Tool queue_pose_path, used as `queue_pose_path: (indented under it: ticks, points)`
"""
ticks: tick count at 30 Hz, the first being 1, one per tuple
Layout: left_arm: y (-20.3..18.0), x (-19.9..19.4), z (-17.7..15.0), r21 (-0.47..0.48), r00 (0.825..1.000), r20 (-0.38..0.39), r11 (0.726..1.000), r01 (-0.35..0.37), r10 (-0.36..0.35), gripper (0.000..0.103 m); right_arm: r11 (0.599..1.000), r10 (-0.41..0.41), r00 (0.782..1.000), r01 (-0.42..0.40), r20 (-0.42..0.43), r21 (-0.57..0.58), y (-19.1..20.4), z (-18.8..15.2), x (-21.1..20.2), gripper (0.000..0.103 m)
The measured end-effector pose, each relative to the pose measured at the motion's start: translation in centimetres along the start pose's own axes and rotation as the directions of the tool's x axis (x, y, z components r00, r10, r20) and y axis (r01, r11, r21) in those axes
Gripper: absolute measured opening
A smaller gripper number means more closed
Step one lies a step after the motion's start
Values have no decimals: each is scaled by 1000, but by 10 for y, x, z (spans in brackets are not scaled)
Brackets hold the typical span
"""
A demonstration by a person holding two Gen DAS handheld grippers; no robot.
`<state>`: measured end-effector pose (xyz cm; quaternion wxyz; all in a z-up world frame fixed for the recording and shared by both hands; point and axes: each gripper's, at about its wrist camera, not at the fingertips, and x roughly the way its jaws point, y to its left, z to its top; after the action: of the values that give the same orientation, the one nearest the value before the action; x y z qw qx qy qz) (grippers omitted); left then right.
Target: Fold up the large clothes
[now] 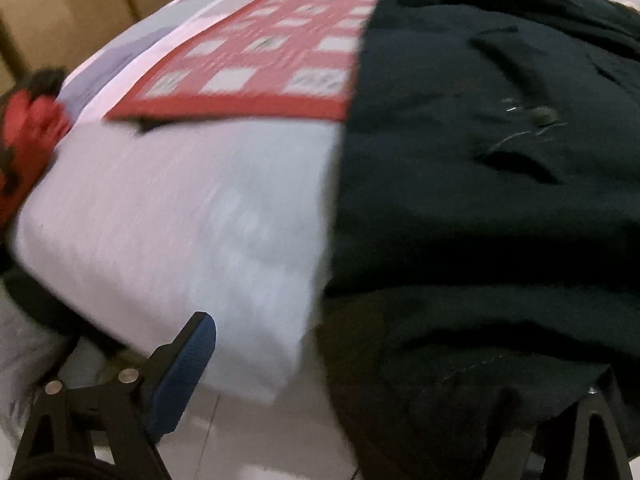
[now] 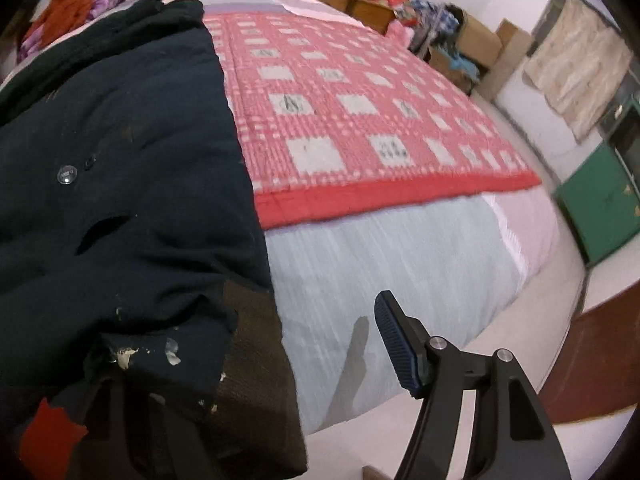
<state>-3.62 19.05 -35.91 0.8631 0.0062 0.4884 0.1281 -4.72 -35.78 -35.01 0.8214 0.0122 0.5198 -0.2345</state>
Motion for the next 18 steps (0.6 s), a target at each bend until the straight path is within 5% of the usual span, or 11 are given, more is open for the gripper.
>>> queue_pose_path:
  ticks: [1,2,3,5,9,18]
  points:
    - [2,-1,-2,-4,1000,-8,1000,-4,4,77,1000,0,1000,-1,-8,-15,6,-3,-1,67]
    - [2,-2,-4,-10,999,-26,1000,21,-21,64,999,26,999,-26,-22,-31,11,-5,0,52]
    - [2,-1,-6,-17,996,-48,997,77,-78,32,997,60,998,-62,-32,-49,15,-6,0,38]
    - [-3,-4,-3,-10,988,-69,990,139,-139,14,994,94,995,-96,-43,-59,18,-4,-1,22]
    - [4,-27,11,-31,979,-45,979,199,-201,13,991,137,988,-135,-66,23,-4,3,-6,12]
    - [13,-100,34,35,968,43,969,245,-246,13,979,203,979,-203,-2,-22,-30,24,-57,8]
